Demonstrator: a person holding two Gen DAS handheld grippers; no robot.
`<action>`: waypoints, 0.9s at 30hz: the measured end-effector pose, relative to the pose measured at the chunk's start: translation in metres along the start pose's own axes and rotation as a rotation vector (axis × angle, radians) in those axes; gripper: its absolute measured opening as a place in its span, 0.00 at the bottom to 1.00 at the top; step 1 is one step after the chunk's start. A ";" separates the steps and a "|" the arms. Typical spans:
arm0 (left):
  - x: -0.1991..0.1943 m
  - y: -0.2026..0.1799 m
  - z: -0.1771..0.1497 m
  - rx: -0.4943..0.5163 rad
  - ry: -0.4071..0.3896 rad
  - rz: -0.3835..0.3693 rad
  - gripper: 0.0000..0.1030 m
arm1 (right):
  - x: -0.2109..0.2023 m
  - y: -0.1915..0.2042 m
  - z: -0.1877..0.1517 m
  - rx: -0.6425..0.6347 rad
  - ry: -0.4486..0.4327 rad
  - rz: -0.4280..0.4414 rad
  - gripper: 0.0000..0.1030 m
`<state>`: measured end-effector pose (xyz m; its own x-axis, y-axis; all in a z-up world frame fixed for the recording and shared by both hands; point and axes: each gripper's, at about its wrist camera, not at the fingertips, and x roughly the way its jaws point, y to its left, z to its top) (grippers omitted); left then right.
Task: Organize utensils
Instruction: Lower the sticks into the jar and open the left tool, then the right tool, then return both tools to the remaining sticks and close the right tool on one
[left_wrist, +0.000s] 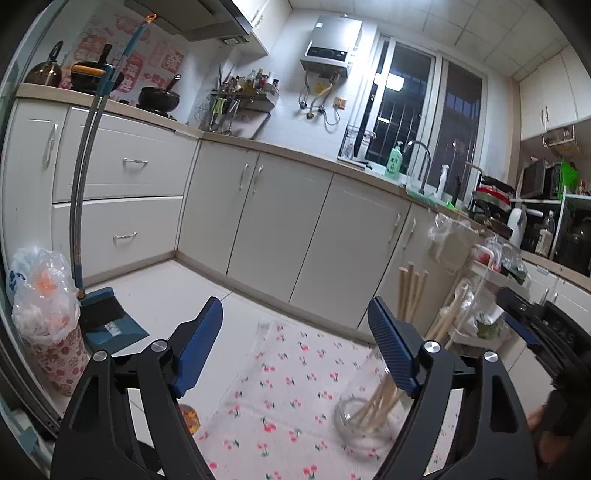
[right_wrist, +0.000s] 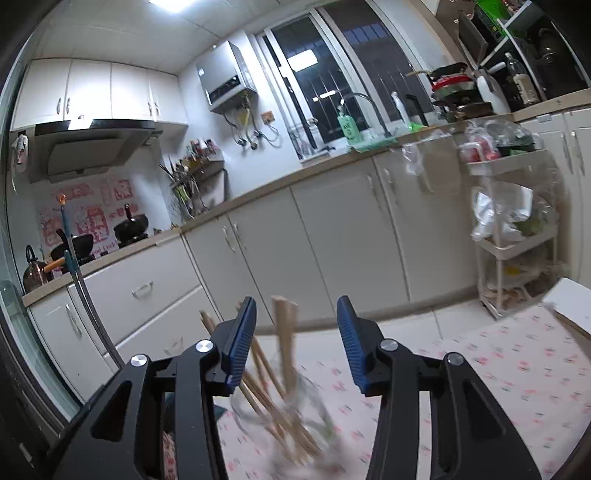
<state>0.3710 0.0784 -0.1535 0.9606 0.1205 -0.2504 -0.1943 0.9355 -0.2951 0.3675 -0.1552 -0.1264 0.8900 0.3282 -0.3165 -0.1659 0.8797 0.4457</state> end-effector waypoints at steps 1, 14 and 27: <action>-0.003 -0.001 -0.001 0.004 0.010 0.000 0.77 | -0.007 -0.007 -0.004 -0.002 0.035 -0.015 0.44; -0.019 -0.017 -0.026 0.075 0.190 -0.021 0.81 | -0.005 -0.043 -0.101 -0.062 0.548 -0.122 0.34; -0.018 -0.038 -0.045 0.126 0.298 -0.060 0.84 | 0.006 -0.037 -0.117 -0.203 0.665 -0.192 0.31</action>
<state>0.3525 0.0256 -0.1790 0.8658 -0.0213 -0.5000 -0.0947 0.9741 -0.2054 0.3291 -0.1454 -0.2425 0.4752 0.2443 -0.8453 -0.1656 0.9683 0.1868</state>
